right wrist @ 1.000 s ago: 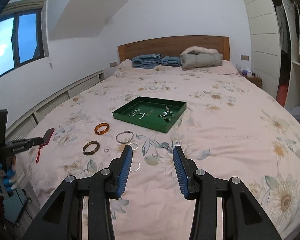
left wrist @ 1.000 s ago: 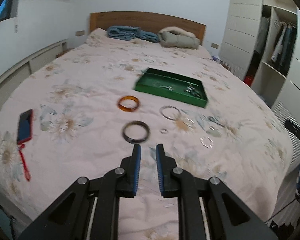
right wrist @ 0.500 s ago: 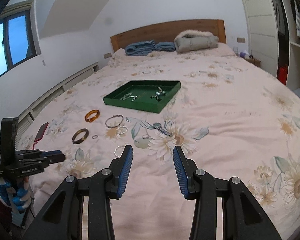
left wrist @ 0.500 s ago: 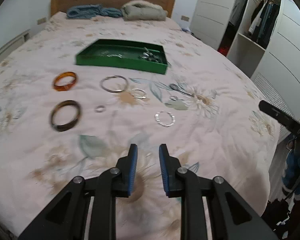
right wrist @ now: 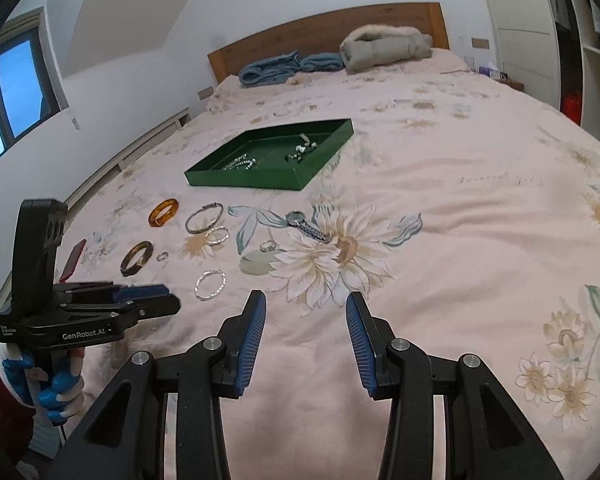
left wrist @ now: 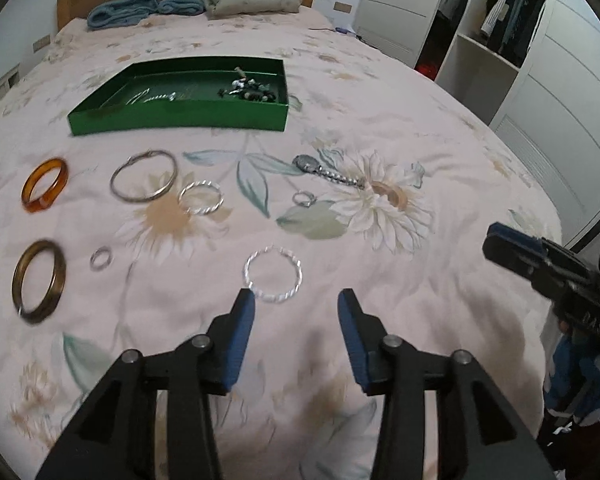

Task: Organize jewelry
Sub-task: 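Withdraw both open tools from the tray toward the remaining jewelry, then grasp the twisted silver hoop with the left tool while the right tool grasps a silver ring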

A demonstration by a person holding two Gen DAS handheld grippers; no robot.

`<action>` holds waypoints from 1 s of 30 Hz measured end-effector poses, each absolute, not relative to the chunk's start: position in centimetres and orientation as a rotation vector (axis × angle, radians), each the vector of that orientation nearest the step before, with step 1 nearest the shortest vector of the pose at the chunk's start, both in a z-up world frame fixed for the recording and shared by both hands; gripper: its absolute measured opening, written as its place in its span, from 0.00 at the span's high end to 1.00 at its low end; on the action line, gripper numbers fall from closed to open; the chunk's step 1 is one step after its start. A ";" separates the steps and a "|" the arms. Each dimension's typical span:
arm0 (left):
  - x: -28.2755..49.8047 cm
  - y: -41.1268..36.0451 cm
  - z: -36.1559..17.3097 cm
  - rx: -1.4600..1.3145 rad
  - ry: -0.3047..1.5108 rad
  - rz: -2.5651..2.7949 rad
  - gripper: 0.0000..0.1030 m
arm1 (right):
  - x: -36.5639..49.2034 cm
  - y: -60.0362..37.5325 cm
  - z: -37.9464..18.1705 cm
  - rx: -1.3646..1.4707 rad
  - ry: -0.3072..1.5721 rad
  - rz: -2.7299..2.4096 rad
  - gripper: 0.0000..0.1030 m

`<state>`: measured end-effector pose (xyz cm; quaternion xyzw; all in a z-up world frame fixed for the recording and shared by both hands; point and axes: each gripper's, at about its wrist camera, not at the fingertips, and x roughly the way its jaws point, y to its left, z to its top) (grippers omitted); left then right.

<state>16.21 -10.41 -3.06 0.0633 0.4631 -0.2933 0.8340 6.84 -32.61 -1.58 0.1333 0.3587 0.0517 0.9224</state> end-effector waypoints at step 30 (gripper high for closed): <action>20.1 -6.1 -5.4 0.091 0.924 -0.533 0.65 | 19.8 -26.3 -6.8 0.176 0.879 0.207 0.69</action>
